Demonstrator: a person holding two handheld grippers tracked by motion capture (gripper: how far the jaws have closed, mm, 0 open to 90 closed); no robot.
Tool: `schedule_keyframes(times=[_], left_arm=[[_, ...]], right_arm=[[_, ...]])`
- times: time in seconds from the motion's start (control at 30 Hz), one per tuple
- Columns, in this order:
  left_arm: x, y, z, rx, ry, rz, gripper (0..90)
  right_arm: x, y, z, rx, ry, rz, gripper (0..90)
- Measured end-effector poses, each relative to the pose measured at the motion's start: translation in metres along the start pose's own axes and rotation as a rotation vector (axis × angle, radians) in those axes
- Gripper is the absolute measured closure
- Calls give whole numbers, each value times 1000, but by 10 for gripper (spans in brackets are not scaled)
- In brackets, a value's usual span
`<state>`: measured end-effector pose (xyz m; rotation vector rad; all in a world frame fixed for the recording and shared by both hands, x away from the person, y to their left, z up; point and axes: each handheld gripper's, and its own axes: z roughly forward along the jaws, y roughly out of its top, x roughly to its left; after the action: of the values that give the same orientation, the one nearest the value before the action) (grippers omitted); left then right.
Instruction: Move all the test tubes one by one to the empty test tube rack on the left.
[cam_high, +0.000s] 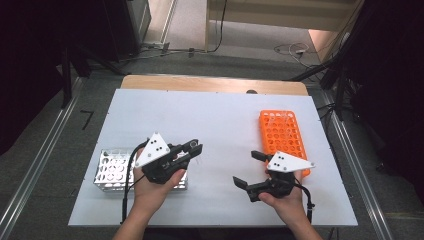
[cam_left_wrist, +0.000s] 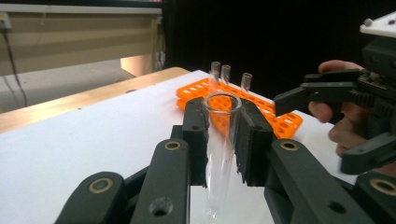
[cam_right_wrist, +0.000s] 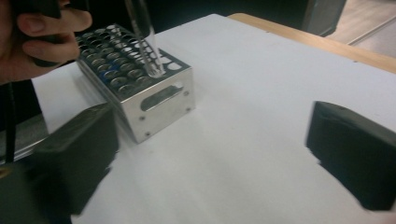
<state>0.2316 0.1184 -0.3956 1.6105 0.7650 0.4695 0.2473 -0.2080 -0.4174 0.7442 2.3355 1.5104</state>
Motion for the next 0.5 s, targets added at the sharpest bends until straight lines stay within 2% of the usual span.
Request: schedule_keyframes(times=[0.13, 0.5], left_arm=[[9, 3, -7, -16, 28, -7, 760], [30, 0, -13, -26, 87, -33, 760]], right_arm=[[-11, -5, -12, -20, -19, 13, 0], [-26, -22, -42, -9, -83, 20, 0]])
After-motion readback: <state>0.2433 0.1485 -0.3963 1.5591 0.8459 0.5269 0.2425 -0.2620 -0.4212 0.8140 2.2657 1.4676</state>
